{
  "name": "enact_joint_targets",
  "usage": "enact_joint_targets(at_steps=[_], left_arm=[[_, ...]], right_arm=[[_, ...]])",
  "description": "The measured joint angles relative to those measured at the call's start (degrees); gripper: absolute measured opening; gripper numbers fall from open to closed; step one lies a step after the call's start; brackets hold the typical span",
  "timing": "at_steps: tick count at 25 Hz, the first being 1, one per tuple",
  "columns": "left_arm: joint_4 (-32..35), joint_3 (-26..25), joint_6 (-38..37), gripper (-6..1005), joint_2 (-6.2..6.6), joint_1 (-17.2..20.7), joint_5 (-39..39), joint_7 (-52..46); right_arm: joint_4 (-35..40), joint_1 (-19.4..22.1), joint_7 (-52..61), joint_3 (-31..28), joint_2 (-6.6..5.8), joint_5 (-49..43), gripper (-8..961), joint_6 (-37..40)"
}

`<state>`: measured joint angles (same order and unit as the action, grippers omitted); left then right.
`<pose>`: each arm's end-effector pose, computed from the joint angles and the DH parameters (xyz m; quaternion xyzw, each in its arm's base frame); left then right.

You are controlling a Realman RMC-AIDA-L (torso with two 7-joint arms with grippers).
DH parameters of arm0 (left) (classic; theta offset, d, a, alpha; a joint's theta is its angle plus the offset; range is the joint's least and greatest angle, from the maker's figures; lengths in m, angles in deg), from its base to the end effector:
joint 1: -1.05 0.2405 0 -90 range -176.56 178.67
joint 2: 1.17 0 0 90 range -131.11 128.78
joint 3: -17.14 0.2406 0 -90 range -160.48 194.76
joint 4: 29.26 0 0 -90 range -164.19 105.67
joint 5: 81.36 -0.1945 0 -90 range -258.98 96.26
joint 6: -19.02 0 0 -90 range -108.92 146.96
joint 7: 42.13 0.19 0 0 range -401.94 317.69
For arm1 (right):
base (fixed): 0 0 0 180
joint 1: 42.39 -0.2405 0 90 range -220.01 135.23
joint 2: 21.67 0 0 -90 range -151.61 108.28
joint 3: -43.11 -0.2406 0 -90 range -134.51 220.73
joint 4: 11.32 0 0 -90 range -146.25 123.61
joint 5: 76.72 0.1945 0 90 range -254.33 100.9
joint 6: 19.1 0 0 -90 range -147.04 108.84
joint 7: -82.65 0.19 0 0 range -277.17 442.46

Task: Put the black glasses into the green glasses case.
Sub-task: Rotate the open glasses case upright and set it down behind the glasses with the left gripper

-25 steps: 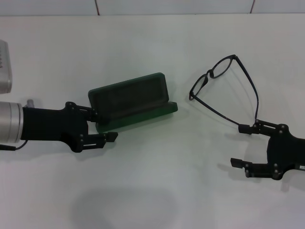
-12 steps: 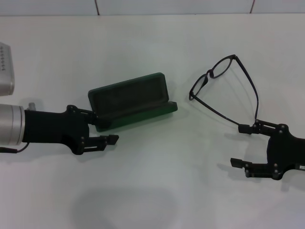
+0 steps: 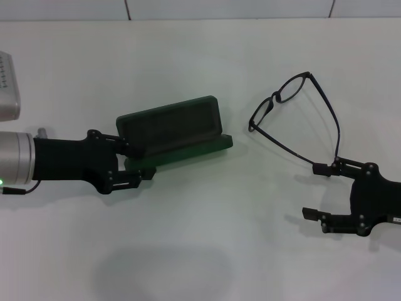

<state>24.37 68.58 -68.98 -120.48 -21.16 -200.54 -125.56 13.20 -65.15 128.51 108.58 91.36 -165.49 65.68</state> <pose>-0.2515 0.3047 -0.0270 -0.9686 -0.1769 -0.1158 0.1309 0.2553 0.2826 -0.0517 -0.9583 0.0442 0.2345 0.1572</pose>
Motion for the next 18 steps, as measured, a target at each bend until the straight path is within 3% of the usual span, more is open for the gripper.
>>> enact_joint_targets(at_steps=[18], left_arm=[[-5.8,0.1,-0.5,473,0.13,-0.1,-0.8,2.9]], right_arm=[[0.0,-0.1,0.2,0.0,0.00,0.0,814,-0.1]])
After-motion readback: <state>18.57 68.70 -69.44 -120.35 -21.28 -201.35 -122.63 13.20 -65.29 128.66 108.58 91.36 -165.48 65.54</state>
